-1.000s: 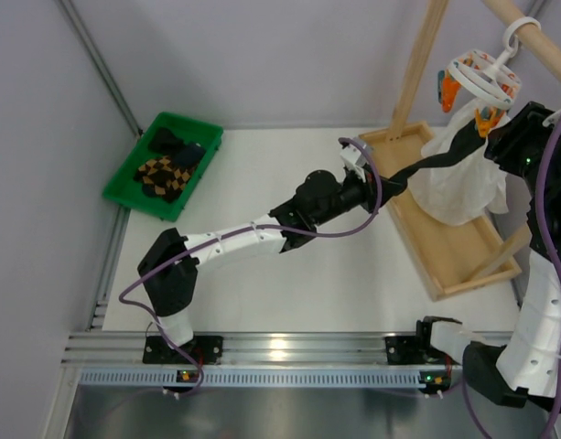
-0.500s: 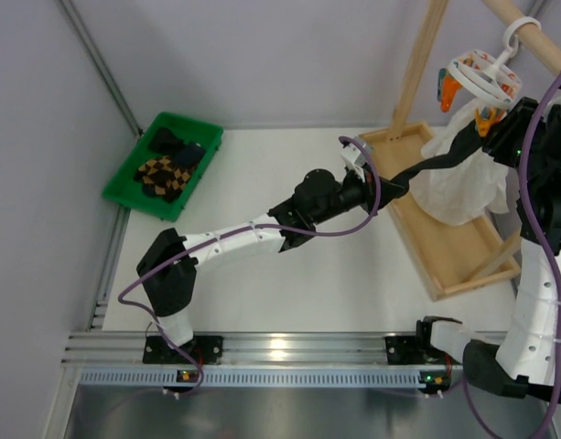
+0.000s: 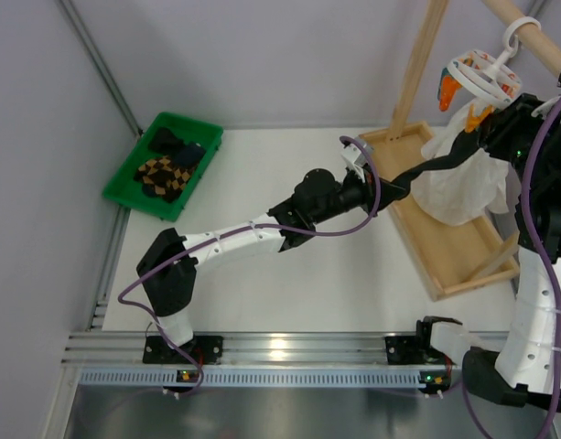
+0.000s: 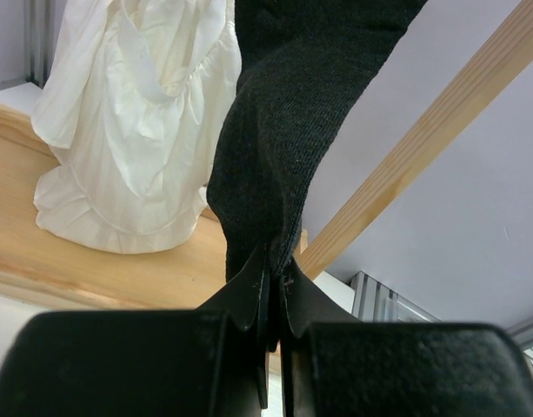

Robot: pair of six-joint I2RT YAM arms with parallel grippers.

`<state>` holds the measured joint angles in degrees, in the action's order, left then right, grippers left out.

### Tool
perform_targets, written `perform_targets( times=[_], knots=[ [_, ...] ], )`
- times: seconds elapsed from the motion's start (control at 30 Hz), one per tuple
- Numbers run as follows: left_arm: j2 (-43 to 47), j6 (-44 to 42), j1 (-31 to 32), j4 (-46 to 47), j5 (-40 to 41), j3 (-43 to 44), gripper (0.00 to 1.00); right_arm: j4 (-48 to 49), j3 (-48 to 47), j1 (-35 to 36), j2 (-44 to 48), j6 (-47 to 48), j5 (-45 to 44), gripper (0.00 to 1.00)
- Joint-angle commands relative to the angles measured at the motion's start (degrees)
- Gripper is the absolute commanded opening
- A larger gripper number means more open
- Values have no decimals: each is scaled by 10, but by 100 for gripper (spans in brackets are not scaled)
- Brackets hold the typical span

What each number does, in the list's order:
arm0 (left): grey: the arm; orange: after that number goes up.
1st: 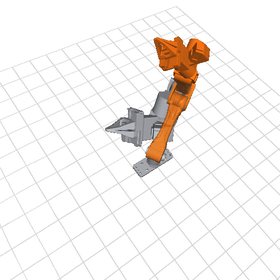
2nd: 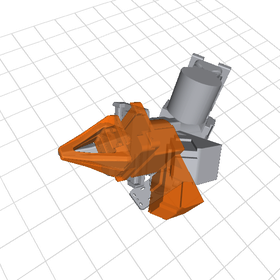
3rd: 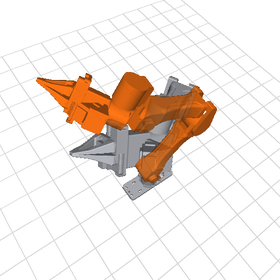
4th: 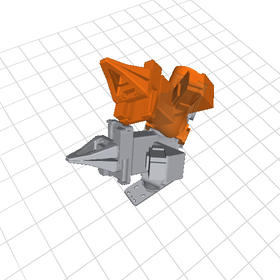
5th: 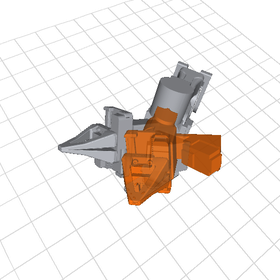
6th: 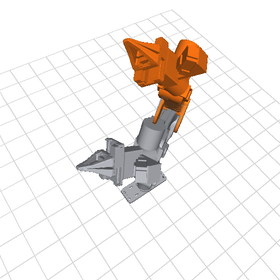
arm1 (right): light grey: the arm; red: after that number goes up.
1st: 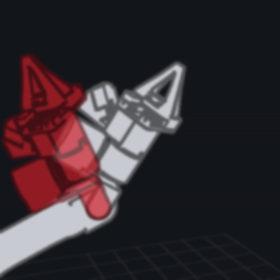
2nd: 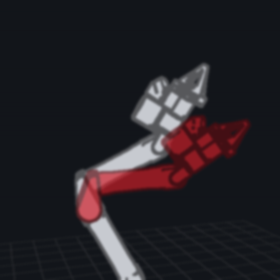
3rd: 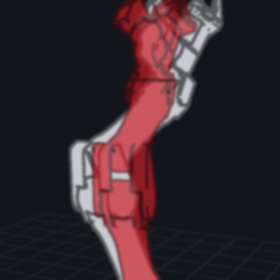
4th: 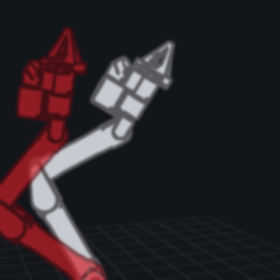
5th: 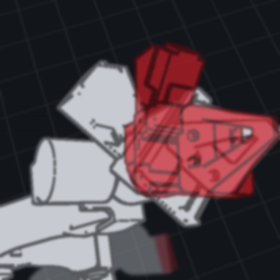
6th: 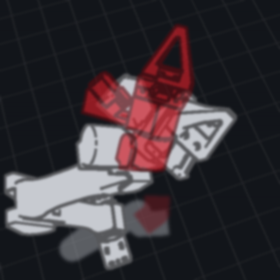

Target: Remove the socks clipped to the hanger

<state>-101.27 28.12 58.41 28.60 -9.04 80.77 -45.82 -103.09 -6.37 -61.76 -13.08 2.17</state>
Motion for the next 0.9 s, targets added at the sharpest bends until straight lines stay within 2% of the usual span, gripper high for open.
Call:
perform_targets(
  times=[0.0, 0.3, 0.57, 0.87],
  knots=[
    [23, 7, -1, 20, -14, -2, 0, 50, 9, 6, 1, -9, 14, 33],
    [38, 6, -2, 19, -25, -11, 0, 71, 29, 6, -5, -5, 9, 33],
    [44, 11, -2, 19, -34, -11, 0, 103, 47, 6, -1, -1, 10, 40],
    [47, 13, -2, 20, -40, -12, 0, 129, 56, 6, -4, 1, 2, 42]
  ],
)
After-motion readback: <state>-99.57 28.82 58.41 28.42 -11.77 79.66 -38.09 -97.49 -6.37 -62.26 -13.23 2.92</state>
